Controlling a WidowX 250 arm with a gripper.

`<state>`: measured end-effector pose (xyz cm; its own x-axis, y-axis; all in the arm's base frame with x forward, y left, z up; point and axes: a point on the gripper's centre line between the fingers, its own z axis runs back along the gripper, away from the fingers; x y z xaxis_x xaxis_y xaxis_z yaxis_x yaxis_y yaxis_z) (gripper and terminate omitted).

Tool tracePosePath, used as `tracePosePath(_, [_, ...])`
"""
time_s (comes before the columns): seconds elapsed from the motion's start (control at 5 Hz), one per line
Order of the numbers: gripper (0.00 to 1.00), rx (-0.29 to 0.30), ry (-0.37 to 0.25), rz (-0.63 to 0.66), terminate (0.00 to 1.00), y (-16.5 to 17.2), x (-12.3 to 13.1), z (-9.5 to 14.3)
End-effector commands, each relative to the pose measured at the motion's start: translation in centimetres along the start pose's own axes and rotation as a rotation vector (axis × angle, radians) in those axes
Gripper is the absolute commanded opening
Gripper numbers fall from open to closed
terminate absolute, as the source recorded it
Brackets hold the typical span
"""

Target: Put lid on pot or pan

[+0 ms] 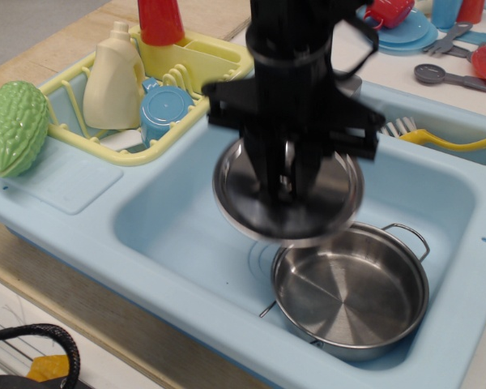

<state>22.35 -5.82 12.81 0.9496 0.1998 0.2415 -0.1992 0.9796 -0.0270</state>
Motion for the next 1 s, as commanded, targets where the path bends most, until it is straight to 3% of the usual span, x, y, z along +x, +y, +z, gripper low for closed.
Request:
tracePosePath(0.0, [0.00,-0.063,0.015,0.028,0.00,-2.4,-2.2,0.1])
tracePosePath(0.2, [0.00,-0.112,0.031,0.032,0.00,-3.7,-3.2,-1.2])
tracePosePath(0.4, [0.00,-0.115,0.041,0.016,0.00,-4.3,-2.7,-1.4])
tracePosePath(0.6, [1.00,-0.122,0.043,-0.008,0.00,-4.9,-1.8,-1.5])
tracePosePath(0.8, [1.00,-0.156,0.053,-0.058,1.00,-5.4,-1.3,-1.4])
